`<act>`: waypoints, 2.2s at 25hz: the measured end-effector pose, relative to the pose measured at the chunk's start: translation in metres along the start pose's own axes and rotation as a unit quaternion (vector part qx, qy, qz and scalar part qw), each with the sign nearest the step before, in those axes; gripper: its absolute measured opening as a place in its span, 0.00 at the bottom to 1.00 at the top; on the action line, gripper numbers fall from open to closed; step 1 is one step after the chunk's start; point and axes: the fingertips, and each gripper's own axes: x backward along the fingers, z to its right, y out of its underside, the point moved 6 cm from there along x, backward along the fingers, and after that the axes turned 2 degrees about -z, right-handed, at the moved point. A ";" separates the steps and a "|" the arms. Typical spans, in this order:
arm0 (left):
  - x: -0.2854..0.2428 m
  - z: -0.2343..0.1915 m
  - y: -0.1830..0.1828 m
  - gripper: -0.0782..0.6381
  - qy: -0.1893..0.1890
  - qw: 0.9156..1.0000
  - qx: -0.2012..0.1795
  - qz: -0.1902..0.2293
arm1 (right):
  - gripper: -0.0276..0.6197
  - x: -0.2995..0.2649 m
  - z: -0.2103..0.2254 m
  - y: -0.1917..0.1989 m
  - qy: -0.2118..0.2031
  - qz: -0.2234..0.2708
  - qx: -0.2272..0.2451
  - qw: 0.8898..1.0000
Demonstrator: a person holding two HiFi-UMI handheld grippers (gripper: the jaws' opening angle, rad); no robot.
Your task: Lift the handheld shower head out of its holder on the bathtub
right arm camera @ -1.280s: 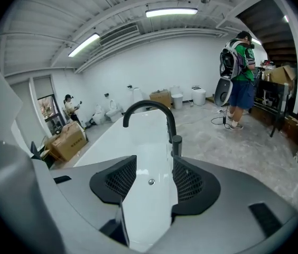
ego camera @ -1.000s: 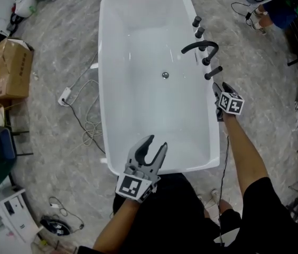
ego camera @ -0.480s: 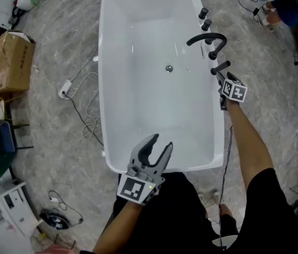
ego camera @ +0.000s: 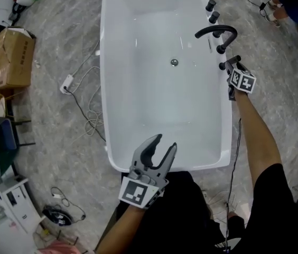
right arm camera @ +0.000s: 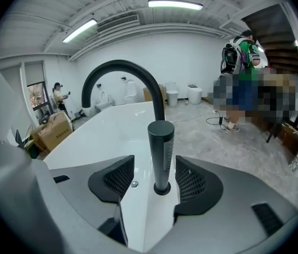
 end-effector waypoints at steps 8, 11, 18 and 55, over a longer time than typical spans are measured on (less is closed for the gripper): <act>0.006 -0.009 0.004 0.33 -0.005 1.000 0.006 -0.005 | 0.37 -0.016 0.000 0.003 -0.001 -0.013 0.021 1.000; 0.008 -0.013 0.007 0.33 -0.009 1.000 0.009 -0.006 | 0.37 -0.020 0.001 0.002 0.009 -0.014 0.021 1.000; 0.009 -0.014 0.012 0.33 -0.010 1.000 0.010 -0.007 | 0.23 -0.020 0.005 0.003 0.025 -0.012 0.025 0.999; 0.066 -0.002 -0.038 0.33 0.033 0.998 -0.028 0.040 | 0.22 0.108 -0.018 -0.078 0.002 0.051 0.035 0.998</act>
